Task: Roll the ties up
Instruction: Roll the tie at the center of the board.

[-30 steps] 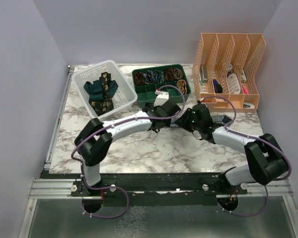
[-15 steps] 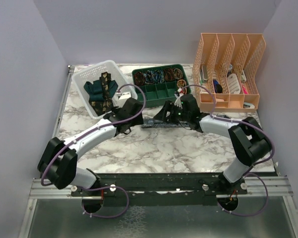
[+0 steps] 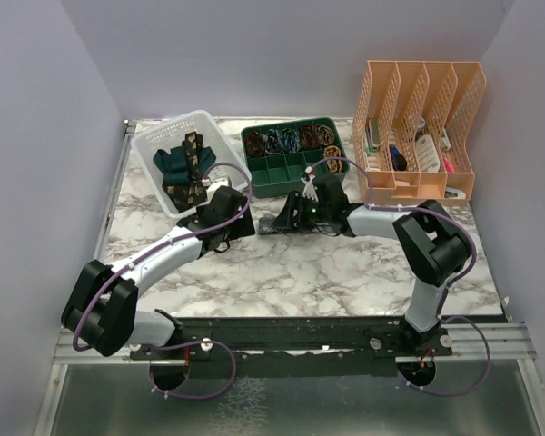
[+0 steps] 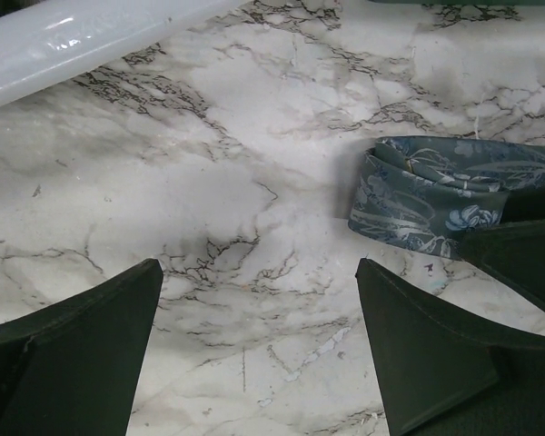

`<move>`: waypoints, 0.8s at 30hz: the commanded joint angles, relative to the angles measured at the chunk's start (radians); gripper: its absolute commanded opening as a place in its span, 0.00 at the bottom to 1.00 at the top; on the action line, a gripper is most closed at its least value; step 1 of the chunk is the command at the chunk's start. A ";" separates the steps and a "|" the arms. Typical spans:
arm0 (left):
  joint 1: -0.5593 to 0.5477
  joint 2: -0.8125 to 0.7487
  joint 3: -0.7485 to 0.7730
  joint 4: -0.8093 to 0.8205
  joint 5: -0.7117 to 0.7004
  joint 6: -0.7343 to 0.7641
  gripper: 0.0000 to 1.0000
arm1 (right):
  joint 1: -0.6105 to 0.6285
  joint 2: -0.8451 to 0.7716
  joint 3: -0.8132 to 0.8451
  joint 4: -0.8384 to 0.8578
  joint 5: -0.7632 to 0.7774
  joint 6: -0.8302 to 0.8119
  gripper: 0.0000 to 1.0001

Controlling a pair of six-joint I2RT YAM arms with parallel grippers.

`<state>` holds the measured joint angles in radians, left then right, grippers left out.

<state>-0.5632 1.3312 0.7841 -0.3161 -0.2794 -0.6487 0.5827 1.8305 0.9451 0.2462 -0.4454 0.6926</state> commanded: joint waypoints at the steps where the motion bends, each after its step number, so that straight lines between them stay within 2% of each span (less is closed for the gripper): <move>1: 0.015 -0.011 -0.009 0.052 0.070 0.028 0.89 | 0.006 0.052 0.063 -0.027 -0.023 -0.046 0.56; 5: 0.023 0.004 -0.013 0.085 0.105 0.045 0.89 | 0.006 0.076 0.079 -0.012 -0.037 -0.049 0.43; 16: 0.034 0.109 -0.034 0.310 0.335 0.103 0.89 | -0.009 0.111 0.105 -0.044 -0.002 -0.052 0.38; 24: 0.038 0.203 -0.032 0.433 0.378 0.130 0.89 | -0.058 0.149 0.106 -0.021 -0.082 -0.066 0.39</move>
<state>-0.5320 1.4963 0.7563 0.0174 0.0399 -0.5549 0.5480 1.9388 1.0340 0.2340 -0.4801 0.6514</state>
